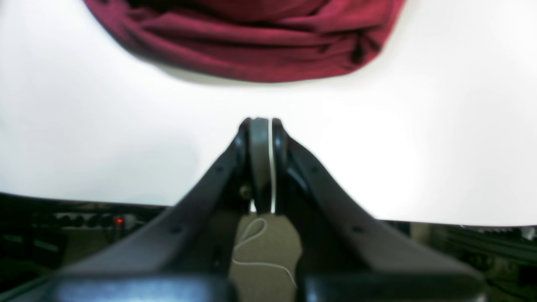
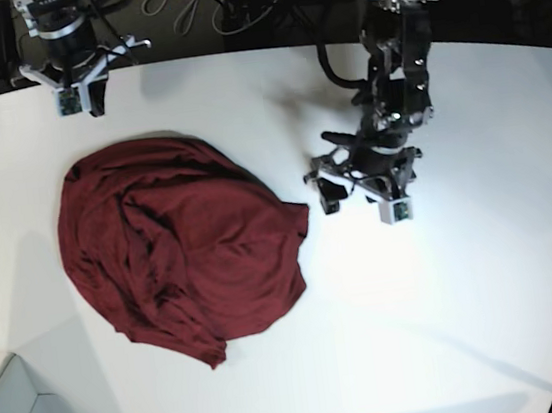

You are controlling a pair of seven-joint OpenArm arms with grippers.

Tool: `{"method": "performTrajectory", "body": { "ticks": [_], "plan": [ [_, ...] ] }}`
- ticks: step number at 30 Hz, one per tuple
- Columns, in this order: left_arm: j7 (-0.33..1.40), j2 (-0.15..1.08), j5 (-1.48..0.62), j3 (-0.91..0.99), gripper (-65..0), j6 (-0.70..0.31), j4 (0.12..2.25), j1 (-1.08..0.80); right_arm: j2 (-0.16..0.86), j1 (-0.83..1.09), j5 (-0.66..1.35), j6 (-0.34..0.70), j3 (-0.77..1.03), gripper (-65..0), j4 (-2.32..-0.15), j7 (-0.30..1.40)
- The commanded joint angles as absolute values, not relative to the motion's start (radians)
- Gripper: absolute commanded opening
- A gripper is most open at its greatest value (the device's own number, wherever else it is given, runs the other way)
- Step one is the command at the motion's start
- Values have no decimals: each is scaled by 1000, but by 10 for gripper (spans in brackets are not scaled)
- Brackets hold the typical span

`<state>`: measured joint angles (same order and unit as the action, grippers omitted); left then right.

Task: Layout the t-shirt on the table in an organized manner, then fold the t-shirt properly
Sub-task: 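Move the left gripper down to the edge of the maroon shirt heap, then grasp a sleeve with the left gripper and drag it outward, stretching it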

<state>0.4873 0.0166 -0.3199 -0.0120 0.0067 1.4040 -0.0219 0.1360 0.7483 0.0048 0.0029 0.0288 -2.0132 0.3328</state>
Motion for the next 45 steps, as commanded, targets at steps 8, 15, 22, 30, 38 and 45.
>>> {"method": "performTrajectory", "body": {
  "ticks": [8,15,22,30,38,45],
  "plan": [
    [332,22,-320,-200,-228,4,1291,42,140,756,4,4,54,-650,-2029,312],
    [292,16,-320,-222,-228,4,1196,51,140,756,4,4,59,-650,-2029,314],
    [280,18,-326,-222,-376,2,1130,82,156,759,4,4,59,-650,-2029,314],
    [288,22,-328,-216,-630,2,1139,74,156,763,4,4,59,-650,-2029,314],
    [288,113,-328,-209,-646,10,1428,-38,154,765,4,4,59,-650,-2029,314],
    [289,171,-328,-30,-646,12,1685,-157,153,766,5,4,54,-650,-2029,314]
  ]
}}
